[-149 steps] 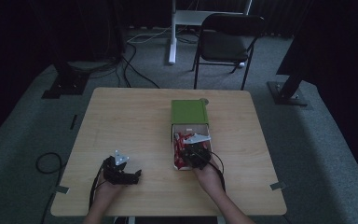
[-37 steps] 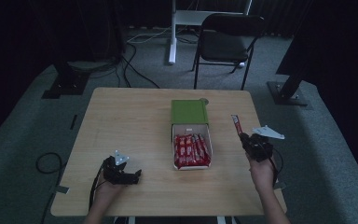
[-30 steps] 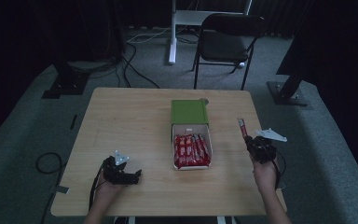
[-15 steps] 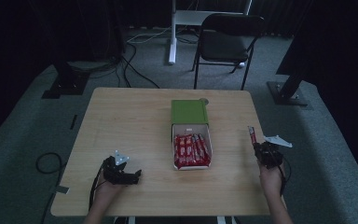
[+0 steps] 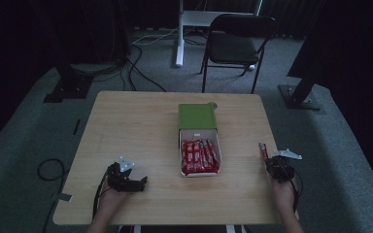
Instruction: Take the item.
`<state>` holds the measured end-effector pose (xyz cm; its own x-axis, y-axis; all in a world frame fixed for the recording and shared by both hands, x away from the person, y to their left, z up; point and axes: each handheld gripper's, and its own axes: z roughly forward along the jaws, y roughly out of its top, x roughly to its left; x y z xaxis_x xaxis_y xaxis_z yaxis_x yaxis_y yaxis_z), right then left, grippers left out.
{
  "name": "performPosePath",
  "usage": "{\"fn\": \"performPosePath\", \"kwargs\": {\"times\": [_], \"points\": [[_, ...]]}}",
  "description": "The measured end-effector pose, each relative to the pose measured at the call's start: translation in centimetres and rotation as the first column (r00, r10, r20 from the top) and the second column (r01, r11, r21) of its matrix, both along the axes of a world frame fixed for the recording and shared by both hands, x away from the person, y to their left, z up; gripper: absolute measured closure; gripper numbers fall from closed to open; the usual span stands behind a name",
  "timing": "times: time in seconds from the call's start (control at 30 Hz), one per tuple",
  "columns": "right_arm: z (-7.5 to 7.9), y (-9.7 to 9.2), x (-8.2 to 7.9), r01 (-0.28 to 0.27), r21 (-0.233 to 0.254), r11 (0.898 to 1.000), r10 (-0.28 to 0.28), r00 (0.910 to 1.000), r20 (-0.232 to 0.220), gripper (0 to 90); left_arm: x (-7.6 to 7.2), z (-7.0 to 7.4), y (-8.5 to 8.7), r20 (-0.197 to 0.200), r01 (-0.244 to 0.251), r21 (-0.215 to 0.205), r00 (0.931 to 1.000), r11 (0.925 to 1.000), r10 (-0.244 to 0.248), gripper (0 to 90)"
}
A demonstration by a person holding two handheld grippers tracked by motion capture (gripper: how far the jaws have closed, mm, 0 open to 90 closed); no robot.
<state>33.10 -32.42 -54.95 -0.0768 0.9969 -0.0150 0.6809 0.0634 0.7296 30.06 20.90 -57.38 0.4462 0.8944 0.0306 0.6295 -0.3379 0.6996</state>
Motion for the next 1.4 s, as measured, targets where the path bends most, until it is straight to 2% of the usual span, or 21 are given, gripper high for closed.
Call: {"fn": "performPosePath", "kwargs": {"times": [0.37, 0.53, 0.73, 0.87, 1.0, 1.07, 1.1, 1.27, 1.3, 1.4], "points": [[-1.0, -0.1, -0.1, -0.011, -0.002, 1.0, 0.011, 0.9992, -0.038, 85.6, 0.0, 0.0, 0.0, 0.0, 0.0, 0.0, 1.0, 1.0, 0.0, 1.0], [-1.3, -0.1, -0.1, -0.019, -0.019, 1.0, 0.018, 0.9987, -0.048, 85.4, 0.0, 0.0, 0.0, -0.001, 0.001, 0.001, 1.0, 1.0, -0.001, 1.0], [-1.4, -0.4, -0.2, -0.023, 0.006, 1.0, 0.023, 0.9989, -0.042, 80.6, 0.0, 0.0, 0.0, 0.0, 0.0, 0.001, 1.0, 1.0, 0.0, 1.0], [-1.1, -0.5, -0.2, -0.021, 0.031, 0.999, 0.022, 0.9992, -0.033, 68.5, 0.0, 0.0, 0.0, -0.001, 0.0, 0.0, 1.0, 1.0, 0.0, 1.0], [-0.8, -0.5, -0.2, -0.025, 0.045, 0.999, 0.026, 0.9993, -0.027, 65.2, 0.0, 0.0, 0.0, -0.001, 0.0, 0.0, 1.0, 1.0, 0.0, 1.0], [-0.3, -0.5, -0.1, -0.041, 0.079, 0.996, 0.042, 0.9989, -0.022, 57.5, 0.0, 0.0, 0.0, 0.0, 0.0, 0.0, 1.0, 1.0, 0.0, 1.0], [-0.3, -0.5, -0.1, -0.041, 0.079, 0.996, 0.042, 0.9989, -0.022, 57.5, 0.0, 0.0, 0.0, 0.0, 0.0, 0.0, 1.0, 1.0, 0.0, 1.0], [0.2, -0.3, 0.1, -0.065, 0.128, 0.99, 0.068, 0.9974, -0.022, 33.4, 0.0, 0.0, 0.0, -0.001, 0.0, 0.0, 1.0, 1.0, 0.0, 1.0], [0.2, -0.3, 0.1, -0.065, 0.128, 0.99, 0.068, 0.9974, -0.022, 33.4, 0.0, 0.0, 0.0, -0.001, 0.0, 0.0, 1.0, 1.0, 0.0, 1.0], [0.5, 0.2, 0.3, -0.095, 0.159, 0.983, 0.102, 0.994, -0.038, 22.4, 0.0, 0.0, 0.0, 0.0, 0.0, 0.0, 1.0, 1.0, 0.0, 1.1]]}}
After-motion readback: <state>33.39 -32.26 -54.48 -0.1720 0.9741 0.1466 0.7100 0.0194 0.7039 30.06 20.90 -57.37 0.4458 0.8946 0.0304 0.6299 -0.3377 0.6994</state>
